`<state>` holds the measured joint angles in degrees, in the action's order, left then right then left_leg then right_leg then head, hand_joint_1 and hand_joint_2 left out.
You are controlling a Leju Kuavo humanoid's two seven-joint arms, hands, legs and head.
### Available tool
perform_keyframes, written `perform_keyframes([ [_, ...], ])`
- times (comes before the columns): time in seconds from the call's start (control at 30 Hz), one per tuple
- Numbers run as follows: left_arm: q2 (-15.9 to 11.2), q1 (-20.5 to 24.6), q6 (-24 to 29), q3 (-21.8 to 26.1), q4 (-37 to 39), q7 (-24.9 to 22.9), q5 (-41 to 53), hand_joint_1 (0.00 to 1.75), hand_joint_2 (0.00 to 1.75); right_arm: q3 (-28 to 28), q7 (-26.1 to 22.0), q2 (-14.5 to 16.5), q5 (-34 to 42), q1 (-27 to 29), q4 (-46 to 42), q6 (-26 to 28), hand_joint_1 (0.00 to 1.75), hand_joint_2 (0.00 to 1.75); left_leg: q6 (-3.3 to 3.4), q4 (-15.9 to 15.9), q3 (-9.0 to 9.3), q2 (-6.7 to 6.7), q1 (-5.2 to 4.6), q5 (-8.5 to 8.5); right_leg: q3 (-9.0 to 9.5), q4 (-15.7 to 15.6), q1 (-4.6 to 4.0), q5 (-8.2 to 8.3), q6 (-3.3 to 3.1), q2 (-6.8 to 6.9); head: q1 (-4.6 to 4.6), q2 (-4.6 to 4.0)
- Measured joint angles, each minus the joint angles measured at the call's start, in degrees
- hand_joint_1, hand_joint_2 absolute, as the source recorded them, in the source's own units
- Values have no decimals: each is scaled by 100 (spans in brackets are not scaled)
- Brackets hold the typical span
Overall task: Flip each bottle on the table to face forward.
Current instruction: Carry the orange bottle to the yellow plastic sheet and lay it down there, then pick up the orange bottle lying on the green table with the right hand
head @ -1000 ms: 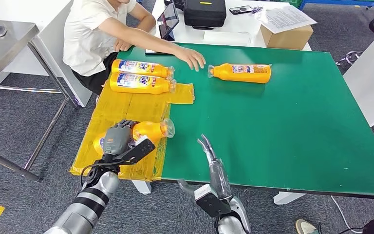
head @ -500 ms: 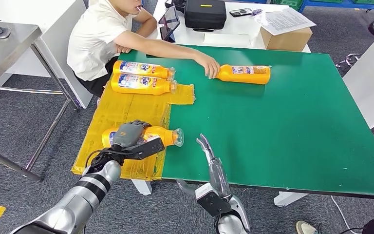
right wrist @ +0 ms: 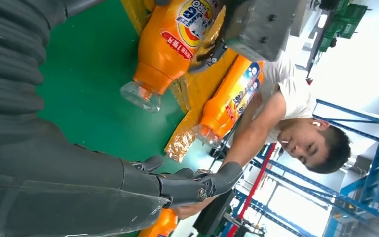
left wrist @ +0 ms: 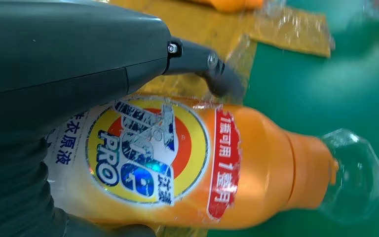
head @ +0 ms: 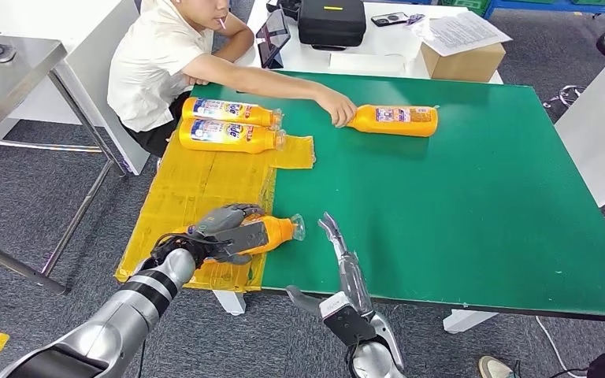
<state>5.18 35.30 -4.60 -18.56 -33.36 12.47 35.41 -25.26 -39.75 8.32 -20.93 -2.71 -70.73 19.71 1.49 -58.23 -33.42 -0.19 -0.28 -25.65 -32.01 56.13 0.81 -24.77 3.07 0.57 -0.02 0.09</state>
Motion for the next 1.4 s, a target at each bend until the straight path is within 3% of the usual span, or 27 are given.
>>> perform_keyframes([
  [0.13,-19,115,-264,-51,107,-124,-155,0,175,3,-9,23,115,-61,82,15,0,175,0,0,-1,0,0,0,1,0,0,0,0,3,1,0],
  [0.3,-20,180,-211,-131,204,-180,-190,0,175,1,-15,33,184,-103,174,55,0,175,0,0,0,0,0,0,1,0,0,0,0,3,1,0],
  [0.47,-18,171,43,-187,221,-115,-284,0,175,-3,-19,32,228,-112,250,124,0,175,0,0,0,0,0,0,0,0,0,0,0,3,0,0],
  [0.63,7,-65,718,-221,-11,357,-511,0,175,-30,-20,29,215,-111,278,235,0,175,0,0,-3,1,0,0,-6,0,0,0,0,3,0,0],
  [0.83,105,-604,1169,-185,-834,799,-976,0,175,-34,-21,14,142,-99,278,340,0,175,1,-1,-23,2,-1,1,-24,0,1,0,0,2,1,0],
  [1.03,286,-1362,1001,-85,-2278,1540,-2670,0,175,-67,-26,-2,259,-31,187,1035,0,175,0,-2,-40,2,-2,-1,-41,-1,1,0,1,2,1,0],
  [1.17,403,-1754,848,-89,-3110,1548,-3326,0,175,-80,-27,-4,362,13,68,1348,0,175,0,-2,-51,3,-1,-1,-55,-2,0,0,0,2,0,0],
  [1.4,417,-1992,627,-201,-3700,1479,-3611,0,175,-75,-27,-4,333,73,-18,1351,0,175,0,-2,-51,3,0,0,-55,0,0,0,0,2,-1,0],
])
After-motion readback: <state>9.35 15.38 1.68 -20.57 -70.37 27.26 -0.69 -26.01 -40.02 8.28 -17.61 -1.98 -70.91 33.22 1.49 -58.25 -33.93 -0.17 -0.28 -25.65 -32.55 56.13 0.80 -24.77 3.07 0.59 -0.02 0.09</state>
